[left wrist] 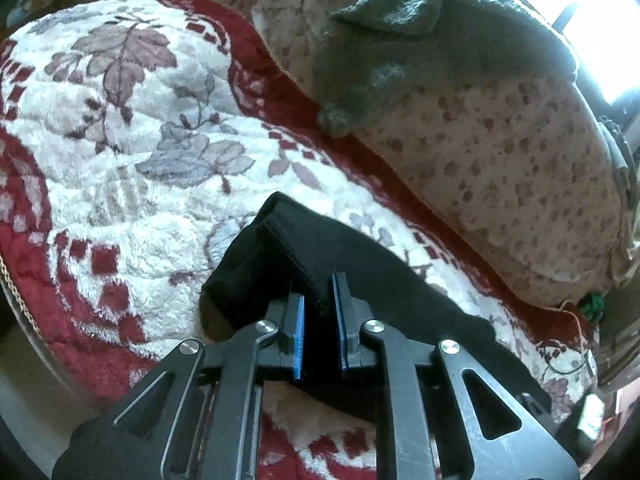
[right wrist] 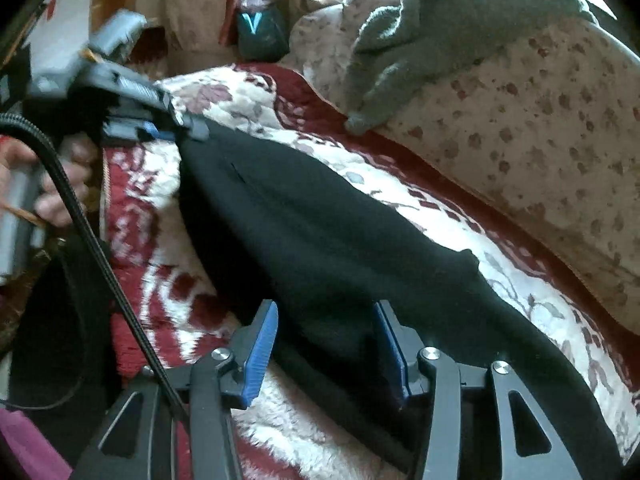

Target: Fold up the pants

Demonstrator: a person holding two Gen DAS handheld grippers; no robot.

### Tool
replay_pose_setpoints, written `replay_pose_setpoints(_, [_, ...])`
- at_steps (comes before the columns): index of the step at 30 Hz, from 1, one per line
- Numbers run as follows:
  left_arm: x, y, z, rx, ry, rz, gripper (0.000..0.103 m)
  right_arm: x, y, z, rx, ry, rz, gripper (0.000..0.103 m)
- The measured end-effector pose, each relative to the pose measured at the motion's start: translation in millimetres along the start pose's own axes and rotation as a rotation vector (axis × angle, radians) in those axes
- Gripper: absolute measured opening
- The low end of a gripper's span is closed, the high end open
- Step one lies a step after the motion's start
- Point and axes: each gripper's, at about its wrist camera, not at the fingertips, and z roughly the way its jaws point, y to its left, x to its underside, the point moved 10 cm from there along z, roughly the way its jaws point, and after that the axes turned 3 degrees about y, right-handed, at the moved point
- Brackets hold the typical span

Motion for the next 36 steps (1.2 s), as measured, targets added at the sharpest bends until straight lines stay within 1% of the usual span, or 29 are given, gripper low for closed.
replay_pose_setpoints(2, [-2.5, -4.2, -5.3, 0.01, -0.004, 0.009, 0.011, 1.6, 2.3, 8.8, 0.022, 0.016, -0.028, 0.047])
replay_pose_setpoints(4, [-4.6, -8.4, -9.8, 0.012, -0.008, 0.022, 0.011, 0.4, 2.8, 10.7, 0.085, 0.009, -0.073, 0.046])
replay_pose_setpoints(5, [-5.2, -10.5, -11.4, 0.013, -0.011, 0.028, 0.011, -1.2, 2.0, 11.1, 0.121, 0.006, -0.096, 0.04])
replay_pose_setpoints(6, [-5.7, -11.4, -12.1, 0.013, -0.013, 0.033, 0.011, -2.3, 2.7, 11.3, 0.122, 0.007, -0.107, 0.034])
replay_pose_setpoints(8, [-4.8, -11.8, -11.4, 0.003, -0.012, 0.04, 0.011, -5.6, 3.4, 10.0, 0.081, 0.006, -0.096, 0.015])
replay_pose_setpoints(10, [-3.1, -9.1, -8.5, -0.005, -0.005, 0.037, 0.011, -8.8, 3.6, 6.1, 0.047, -0.002, -0.083, 0.007])
replay_pose_setpoints(11, [-2.6, -6.2, -7.4, -0.007, 0.0, 0.031, 0.011, -9.9, 3.6, 3.8, 0.026, 0.0, -0.07, 0.006])
replay_pose_setpoints(16, [0.3, 2.2, -9.7, 0.003, 0.01, 0.012, 0.011, -14.6, 2.1, -7.6, -0.133, -0.006, 0.074, 0.005])
replay_pose_setpoints(18, [1.8, 4.8, -11.2, -0.003, 0.008, 0.015, 0.011, -12.8, 4.4, -10.4, -0.196, -0.003, 0.133, 0.005])
replay_pose_setpoints(20, [4.9, 8.6, -10.7, -0.018, 0.004, 0.023, 0.011, -10.8, 8.2, -11.5, -0.239, 0.003, 0.166, 0.005])
replay_pose_setpoints(22, [9.0, 14.9, -6.0, -0.05, 0.003, 0.03, 0.011, -8.4, 14.0, -10.0, -0.246, 0.008, 0.162, 0.005])
replay_pose_setpoints(23, [12.9, 20.5, 0.1, -0.08, 0.005, 0.036, 0.011, -4.8, 19.1, -5.4, -0.254, 0.025, 0.159, 0.005])
replay_pose_setpoints(25, [21.5, 32.2, 14.0, -0.118, 0.03, 0.023, 0.011, 2.1, 25.1, 4.0, -0.256, 0.054, 0.148, 0.006])
replay_pose_setpoints(26, [24.4, 36.6, 18.7, -0.123, 0.041, 0.013, 0.011, 6.6, 27.0, 10.7, -0.251, 0.072, 0.142, 0.007])
replay_pose_setpoints(27, [26.6, 39.5, 21.3, -0.121, 0.042, 0.002, 0.012, 8.7, 26.9, 13.8, -0.248, 0.067, 0.147, 0.007])
replay_pose_setpoints(28, [26.8, 40.6, 20.6, -0.114, 0.036, -0.007, 0.013, 8.2, 26.7, 12.4, -0.253, 0.049, 0.154, 0.009])
replay_pose_setpoints(29, [25.9, 40.9, 17.7, -0.105, 0.029, -0.018, 0.014, 8.6, 26.5, 10.6, -0.263, 0.048, 0.159, 0.016])
replay_pose_setpoints(30, [24.9, 40.6, 15.5, -0.101, 0.025, -0.023, 0.017, 8.4, 26.3, 7.4, -0.283, 0.047, 0.163, 0.021])
replay_pose_setpoints(31, [23.1, 41.1, 12.5, -0.104, 0.023, -0.026, 0.024, 8.7, 25.7, 3.7, -0.302, 0.048, 0.169, 0.031])
replay_pose_setpoints(32, [21.2, 42.9, 9.0, -0.125, 0.019, -0.024, 0.027, 9.4, 24.0, -0.1, -0.321, 0.054, 0.18, 0.033])
replay_pose_setpoints(33, [18.6, 44.9, 5.0, -0.149, 0.005, -0.022, 0.027, 10.6, 20.3, -3.7, -0.333, 0.061, 0.194, 0.033])
replay_pose_setpoints(34, [14.4, 48.3, -3.0, -0.188, -0.027, -0.015, 0.027, 12.1, 15.0, -8.2, -0.335, 0.059, 0.211, 0.033])
replay_pose_setpoints(36, [8.7, 49.0, -16.7, -0.213, -0.069, -0.001, 0.027, 16.1, -3.4, -20.2, -0.308, 0.03, 0.254, 0.033])
